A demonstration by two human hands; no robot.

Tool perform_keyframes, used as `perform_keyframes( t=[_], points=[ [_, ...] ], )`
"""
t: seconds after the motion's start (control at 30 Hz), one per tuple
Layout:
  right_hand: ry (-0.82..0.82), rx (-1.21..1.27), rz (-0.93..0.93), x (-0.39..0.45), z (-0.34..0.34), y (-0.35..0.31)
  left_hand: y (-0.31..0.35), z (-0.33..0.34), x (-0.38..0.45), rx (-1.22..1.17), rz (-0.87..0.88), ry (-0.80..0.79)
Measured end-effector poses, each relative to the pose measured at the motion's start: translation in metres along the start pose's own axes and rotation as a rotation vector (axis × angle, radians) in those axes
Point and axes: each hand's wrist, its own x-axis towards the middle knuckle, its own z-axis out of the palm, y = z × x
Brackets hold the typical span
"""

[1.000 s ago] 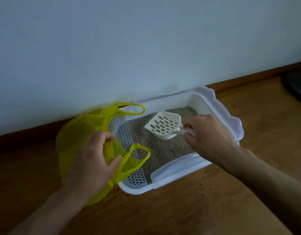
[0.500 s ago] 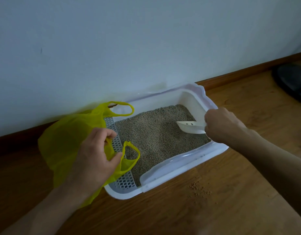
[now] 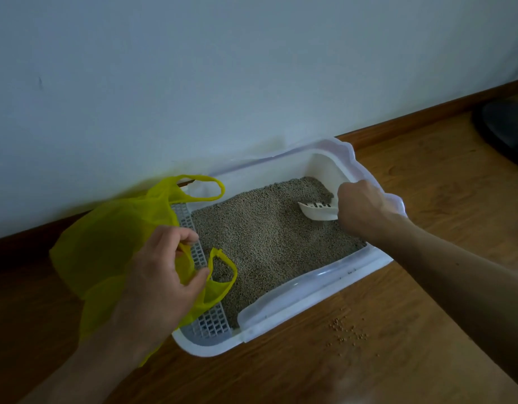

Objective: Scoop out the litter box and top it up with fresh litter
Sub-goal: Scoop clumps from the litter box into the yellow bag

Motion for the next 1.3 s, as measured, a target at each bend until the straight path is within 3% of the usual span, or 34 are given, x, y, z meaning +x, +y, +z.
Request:
perform_keyframes(
  t=[0.3,0.73,1.3],
  points=[
    [0.129,0.165,-0.075,0.018,0.033,0.008,-0.009,-0.006,-0.001,0.004,-0.042,-0.004],
    [0.273,0.328,-0.268,-0.035,0.000,0.011,-0.002,-0.018,-0.008,0.023,-0.023,0.025],
    [0.316,0.270,-0.364,-0.065,-0.014,0.013,0.002,-0.027,-0.018,0.040,0.008,0.038]
  ],
)
